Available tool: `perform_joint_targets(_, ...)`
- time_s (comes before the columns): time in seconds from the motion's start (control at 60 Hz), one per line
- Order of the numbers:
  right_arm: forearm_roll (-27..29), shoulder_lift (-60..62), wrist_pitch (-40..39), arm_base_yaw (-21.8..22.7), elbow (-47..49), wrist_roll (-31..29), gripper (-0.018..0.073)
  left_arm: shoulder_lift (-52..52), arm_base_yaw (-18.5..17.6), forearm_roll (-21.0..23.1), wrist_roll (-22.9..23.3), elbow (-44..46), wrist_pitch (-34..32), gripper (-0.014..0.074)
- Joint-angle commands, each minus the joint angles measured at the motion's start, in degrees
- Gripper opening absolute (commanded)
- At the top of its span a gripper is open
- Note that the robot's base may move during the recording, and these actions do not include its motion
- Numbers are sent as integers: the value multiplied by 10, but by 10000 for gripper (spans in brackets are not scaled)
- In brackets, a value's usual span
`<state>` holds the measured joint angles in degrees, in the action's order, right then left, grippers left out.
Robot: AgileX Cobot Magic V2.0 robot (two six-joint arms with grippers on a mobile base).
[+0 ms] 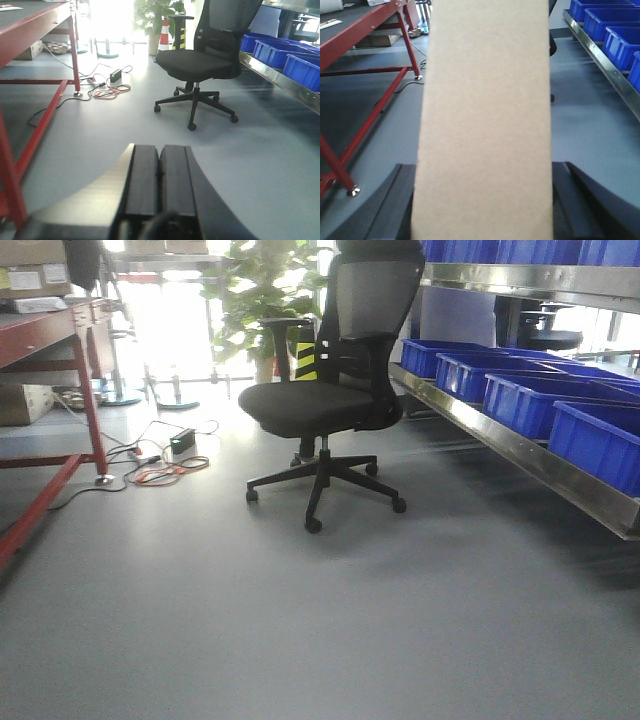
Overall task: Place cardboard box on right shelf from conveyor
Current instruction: 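Drive the base to the steel shelf rack carrying the box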
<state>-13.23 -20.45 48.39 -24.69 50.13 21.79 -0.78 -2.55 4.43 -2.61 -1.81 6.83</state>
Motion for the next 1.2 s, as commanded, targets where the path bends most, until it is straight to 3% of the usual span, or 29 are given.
perform_joint_targets(0.0,-15,-8,-58,2,15,-6,158,-9,-4,3,0,-6,-49,-116)
perform_joint_targets(1.183,-15,-8,-59,2,15,-6,158,-9,-3,3,0,-6,-49,-116)
